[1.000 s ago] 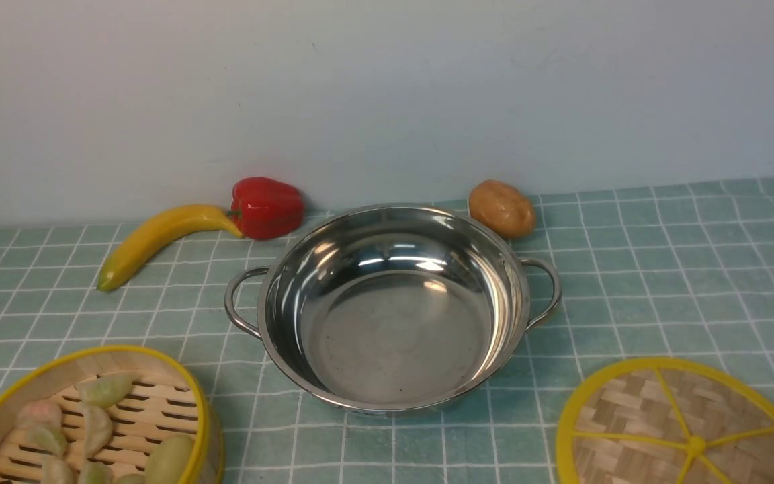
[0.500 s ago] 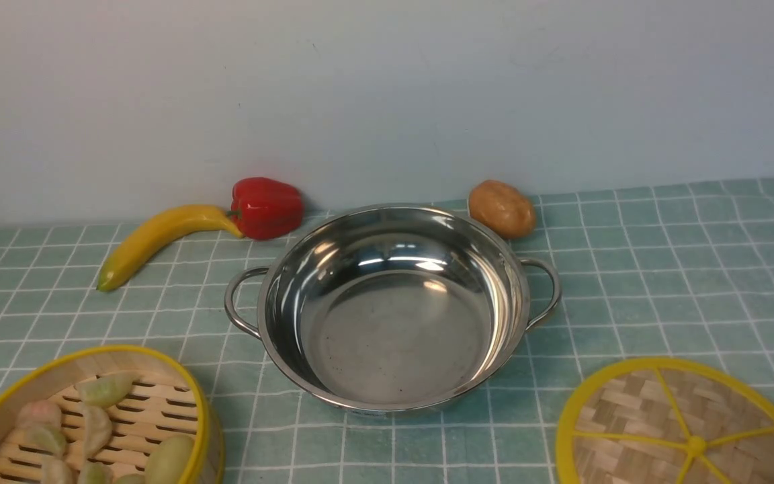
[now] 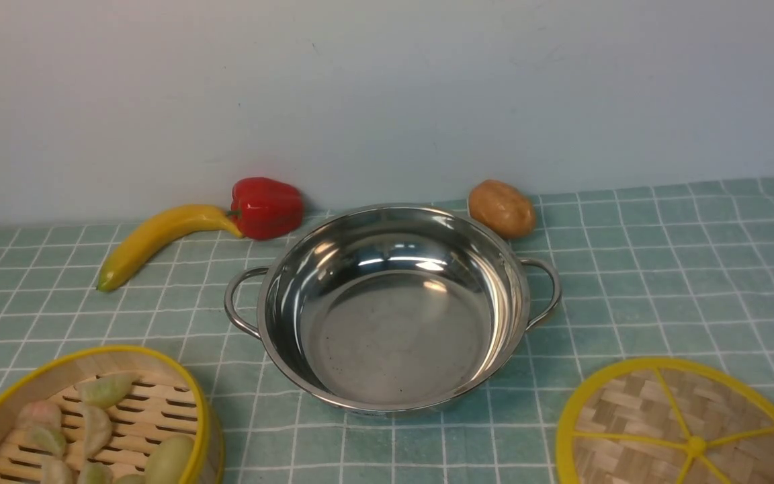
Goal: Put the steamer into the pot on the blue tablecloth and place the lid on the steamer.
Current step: 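Grasp the rim of the steamer basket holding the buns with the left gripper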
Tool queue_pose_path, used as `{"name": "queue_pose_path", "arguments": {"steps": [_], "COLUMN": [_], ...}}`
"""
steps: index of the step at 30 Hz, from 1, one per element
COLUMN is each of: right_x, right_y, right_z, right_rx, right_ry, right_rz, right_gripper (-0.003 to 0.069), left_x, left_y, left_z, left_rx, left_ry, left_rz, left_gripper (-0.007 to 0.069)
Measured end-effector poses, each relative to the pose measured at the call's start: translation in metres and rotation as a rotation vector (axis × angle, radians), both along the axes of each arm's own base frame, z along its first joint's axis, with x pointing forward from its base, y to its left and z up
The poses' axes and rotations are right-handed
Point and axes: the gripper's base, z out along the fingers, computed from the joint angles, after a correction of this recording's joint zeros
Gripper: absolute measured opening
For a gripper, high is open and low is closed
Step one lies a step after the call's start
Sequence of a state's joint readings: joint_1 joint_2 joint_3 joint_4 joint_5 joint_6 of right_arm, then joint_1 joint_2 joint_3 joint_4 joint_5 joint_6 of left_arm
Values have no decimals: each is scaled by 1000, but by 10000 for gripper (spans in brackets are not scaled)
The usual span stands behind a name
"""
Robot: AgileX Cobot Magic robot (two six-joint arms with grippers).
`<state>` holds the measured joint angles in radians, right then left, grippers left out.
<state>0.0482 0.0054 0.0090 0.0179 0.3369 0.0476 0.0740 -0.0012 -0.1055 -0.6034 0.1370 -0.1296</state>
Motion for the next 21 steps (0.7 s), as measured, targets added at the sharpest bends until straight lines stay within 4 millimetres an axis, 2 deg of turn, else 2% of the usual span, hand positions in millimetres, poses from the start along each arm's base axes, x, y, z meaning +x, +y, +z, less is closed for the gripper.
{"name": "queue_pose_path", "arguments": {"steps": [3,4,7,9,10,13,16,19,21], "right_x": [0,0,0,0,0,0,0,0,0], "right_y": [0,0,0,0,0,0,0,0,0], "right_z": [0,0,0,0,0,0,0,0,0], "right_rx": [0,0,0,0,0,0,0,0,0], "right_ry": [0,0,0,0,0,0,-1,-1,-1], "right_rz": [0,0,0,0,0,0,0,0,0], "right_gripper": [240,240,240,240,240,240,240,240,240], "left_x": [-9,-10,-18,-21,-20,-13,2,17,34], "left_y": [-9,-9,-16,-17,-16,-13,-8,-5,-4], "left_z": [30,32,58,68,77,91,93,88,81], "left_rx": [137,155,369,423,483,591,755,897,974], "left_ry": [57,65,247,333,447,622,775,839,893], "left_rz": [-82,-88,-180,-219,-256,-311,-393,-490,-584], "left_gripper": [244,244,244,244,244,244,244,244,244]}}
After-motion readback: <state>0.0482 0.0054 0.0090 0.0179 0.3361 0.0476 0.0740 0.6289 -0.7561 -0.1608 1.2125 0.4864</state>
